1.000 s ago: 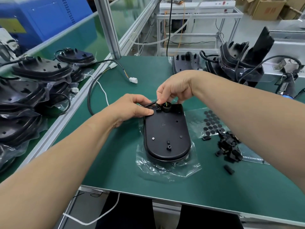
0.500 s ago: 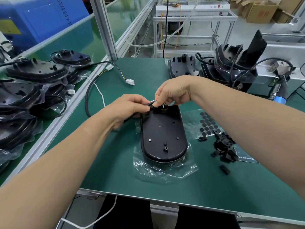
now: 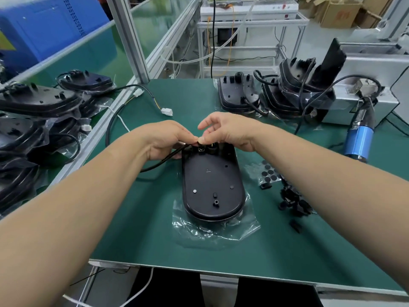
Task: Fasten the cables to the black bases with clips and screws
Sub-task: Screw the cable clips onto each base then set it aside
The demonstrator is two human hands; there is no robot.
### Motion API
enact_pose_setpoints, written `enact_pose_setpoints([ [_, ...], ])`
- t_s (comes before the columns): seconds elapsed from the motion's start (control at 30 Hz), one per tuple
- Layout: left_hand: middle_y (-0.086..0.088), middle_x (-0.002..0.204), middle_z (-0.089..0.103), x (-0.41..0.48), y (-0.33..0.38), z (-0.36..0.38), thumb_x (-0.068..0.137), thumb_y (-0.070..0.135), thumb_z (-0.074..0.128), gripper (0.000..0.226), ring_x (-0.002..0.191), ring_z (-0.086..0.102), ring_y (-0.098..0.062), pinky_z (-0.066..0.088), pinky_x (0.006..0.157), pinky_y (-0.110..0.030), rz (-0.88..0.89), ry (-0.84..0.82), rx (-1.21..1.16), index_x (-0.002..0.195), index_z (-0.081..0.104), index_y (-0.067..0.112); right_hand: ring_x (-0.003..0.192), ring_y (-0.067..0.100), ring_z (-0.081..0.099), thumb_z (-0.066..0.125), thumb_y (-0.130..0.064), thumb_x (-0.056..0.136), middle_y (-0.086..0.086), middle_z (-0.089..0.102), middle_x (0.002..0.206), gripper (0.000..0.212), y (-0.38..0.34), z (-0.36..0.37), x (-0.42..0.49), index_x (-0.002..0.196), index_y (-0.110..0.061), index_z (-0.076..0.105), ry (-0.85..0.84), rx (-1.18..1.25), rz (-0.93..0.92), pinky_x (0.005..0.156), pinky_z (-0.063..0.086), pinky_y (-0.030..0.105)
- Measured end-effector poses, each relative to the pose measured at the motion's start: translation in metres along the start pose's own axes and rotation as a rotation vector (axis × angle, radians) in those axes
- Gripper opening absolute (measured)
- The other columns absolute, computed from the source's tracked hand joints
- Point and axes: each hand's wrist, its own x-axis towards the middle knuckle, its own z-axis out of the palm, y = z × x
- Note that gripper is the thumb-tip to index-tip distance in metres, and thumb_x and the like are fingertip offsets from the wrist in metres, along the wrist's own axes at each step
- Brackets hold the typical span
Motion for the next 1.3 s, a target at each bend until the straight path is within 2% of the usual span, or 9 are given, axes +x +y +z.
enact_pose_setpoints([
  [0.23,0.003,0.071,0.066,0.0,-0.002,-0.004,0.088,0.007,0.062,0.011,0.071,0.058,-0.008,0.042,0.067,-0.025,0.032,-0.042,0.002,0.079,0.065,0.01,0.087,0.013,0.057,0.081,-0.02,0.082,-0.002,0.064,0.092,0.051,0.014,0.004,-0.008,0.126,-0.019,0.056,0.1,0.055,-0.07,0.082,0.041,0.028],
  [0.33,0.001,0.072,0.065,0.001,0.001,0.003,0.086,0.001,0.063,0.011,0.079,0.055,-0.011,0.039,0.075,-0.026,0.058,0.03,0.059,0.077,0.066,0.007,0.088,0.011,0.056,0.075,-0.021,0.088,-0.002,0.063,0.096,0.04,0.014,0.009,-0.013,0.125,-0.018,0.059,0.134,0.031,-0.125,0.083,0.043,0.028],
  [0.43,-0.013,0.088,0.061,0.005,0.004,0.005,0.084,-0.003,0.061,0.009,0.088,0.054,-0.02,0.038,0.081,-0.029,0.067,0.06,0.072,0.093,0.064,-0.002,0.098,0.009,0.058,0.07,-0.013,0.091,0.0,0.064,0.108,0.031,0.019,0.01,-0.022,0.121,-0.013,0.062,0.186,0.06,-0.188,0.093,0.045,0.022],
  [0.5,-0.013,0.086,0.06,0.007,0.008,0.002,0.085,-0.005,0.058,0.008,0.085,0.054,-0.021,0.041,0.077,-0.027,0.032,0.01,0.082,0.091,0.063,-0.003,0.1,0.009,0.06,0.076,-0.01,0.085,-0.003,0.065,0.109,0.035,0.024,0.012,-0.027,0.117,-0.014,0.064,0.171,-0.052,-0.185,0.087,0.045,0.014],
  [0.63,-0.002,0.075,0.056,0.009,0.023,-0.004,0.089,-0.004,0.055,0.02,0.077,0.047,-0.013,0.034,0.074,-0.027,-0.033,-0.117,0.28,0.075,0.059,0.01,0.077,0.014,0.056,0.082,-0.014,0.078,-0.001,0.063,0.087,0.025,0.035,0.019,-0.031,0.098,-0.016,0.067,0.205,-0.01,-0.091,0.074,0.045,0.029],
  [0.8,-0.003,0.075,0.058,0.015,0.044,-0.006,0.091,-0.002,0.055,0.023,0.074,0.05,-0.013,0.034,0.078,-0.03,-0.125,-0.207,0.509,0.073,0.058,0.012,0.072,0.01,0.056,0.084,-0.009,0.075,-0.004,0.065,0.082,0.023,0.033,0.016,-0.031,0.084,-0.022,0.068,0.183,0.039,-0.125,0.072,0.046,0.029],
  [0.93,-0.003,0.074,0.06,0.021,0.053,-0.005,0.091,-0.003,0.055,0.023,0.076,0.051,-0.014,0.034,0.085,-0.032,-0.152,-0.212,0.596,0.074,0.058,0.013,0.069,0.005,0.055,0.084,-0.009,0.075,-0.009,0.064,0.079,0.023,0.032,0.016,-0.031,0.082,-0.022,0.067,0.188,0.031,-0.132,0.07,0.045,0.023],
  [1.13,0.0,0.066,0.062,0.023,0.053,-0.01,0.091,-0.004,0.055,0.024,0.063,0.056,-0.011,0.041,0.074,-0.029,-0.14,-0.307,0.596,0.073,0.057,0.012,0.075,0.006,0.057,0.083,-0.009,0.078,-0.004,0.065,0.088,0.027,0.028,0.019,-0.034,0.099,-0.014,0.067,0.145,0.035,-0.152,0.073,0.046,0.02],
  [1.3,0.003,0.061,0.064,0.027,0.055,-0.011,0.087,-0.009,0.057,0.027,0.062,0.058,-0.003,0.037,0.085,-0.032,-0.11,-0.326,0.66,0.07,0.06,0.012,0.071,0.009,0.048,0.068,-0.015,0.092,-0.007,0.061,0.076,0.005,0.026,0.027,-0.028,0.089,-0.015,0.064,0.239,0.217,-0.12,0.065,0.037,0.021],
])
